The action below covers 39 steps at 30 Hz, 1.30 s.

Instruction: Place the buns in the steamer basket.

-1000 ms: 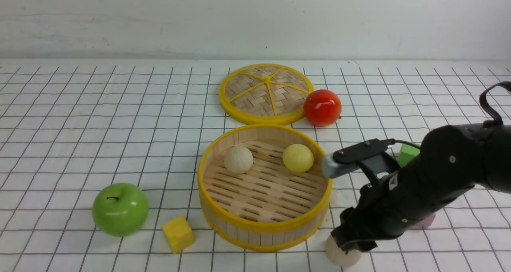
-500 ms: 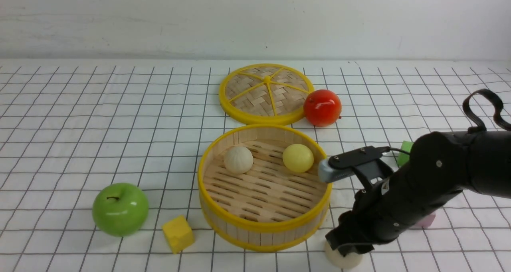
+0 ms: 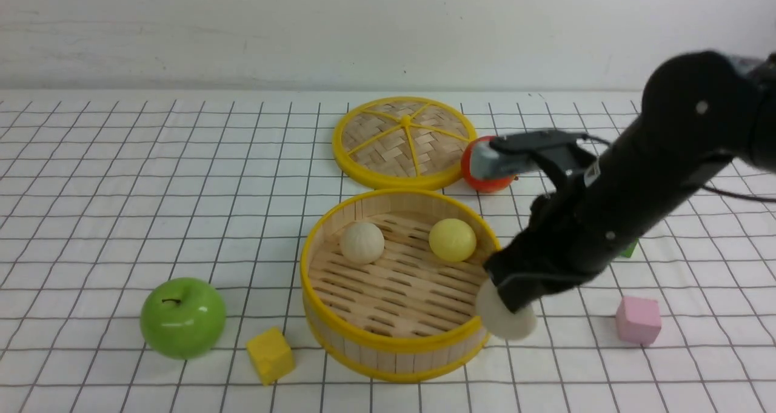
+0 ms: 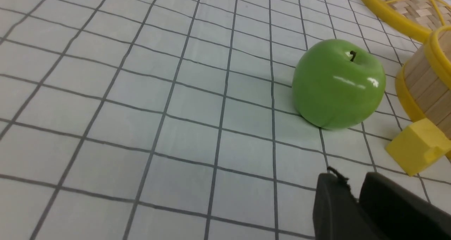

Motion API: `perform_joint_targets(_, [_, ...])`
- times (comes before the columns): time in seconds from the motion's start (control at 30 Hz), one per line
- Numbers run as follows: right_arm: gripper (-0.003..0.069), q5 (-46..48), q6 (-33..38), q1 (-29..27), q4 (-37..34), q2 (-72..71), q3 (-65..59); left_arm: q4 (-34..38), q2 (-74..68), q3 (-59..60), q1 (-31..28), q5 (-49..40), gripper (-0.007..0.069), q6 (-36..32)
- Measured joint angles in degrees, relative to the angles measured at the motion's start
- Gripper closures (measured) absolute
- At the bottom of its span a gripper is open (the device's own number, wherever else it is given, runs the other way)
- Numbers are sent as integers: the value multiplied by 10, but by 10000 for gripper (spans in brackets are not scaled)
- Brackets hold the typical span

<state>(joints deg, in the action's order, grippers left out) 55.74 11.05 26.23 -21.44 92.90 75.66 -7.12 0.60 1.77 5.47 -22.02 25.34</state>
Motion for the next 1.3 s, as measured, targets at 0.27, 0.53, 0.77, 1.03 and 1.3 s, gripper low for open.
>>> perform_joint_targets(0.27, [645, -116, 29, 0, -64, 60, 21, 0, 0, 0, 0, 0, 515, 0])
perform_joint_targets(0.53, [580, -170, 48, 0, -76, 153, 21, 0, 0, 0, 0, 0, 515, 0])
perform_joint_targets(0.77, [326, -182, 40, 0, -62, 162, 21, 0, 0, 0, 0, 0, 515, 0])
perform_joint_targets(1.03, [211, -125, -81, 0, 24, 109, 21, 0, 0, 0, 0, 0, 505, 0])
perform_joint_targets(1.3, [293, -6, -189, 0, 155, -33, 21, 0, 0, 0, 0, 0, 498, 0])
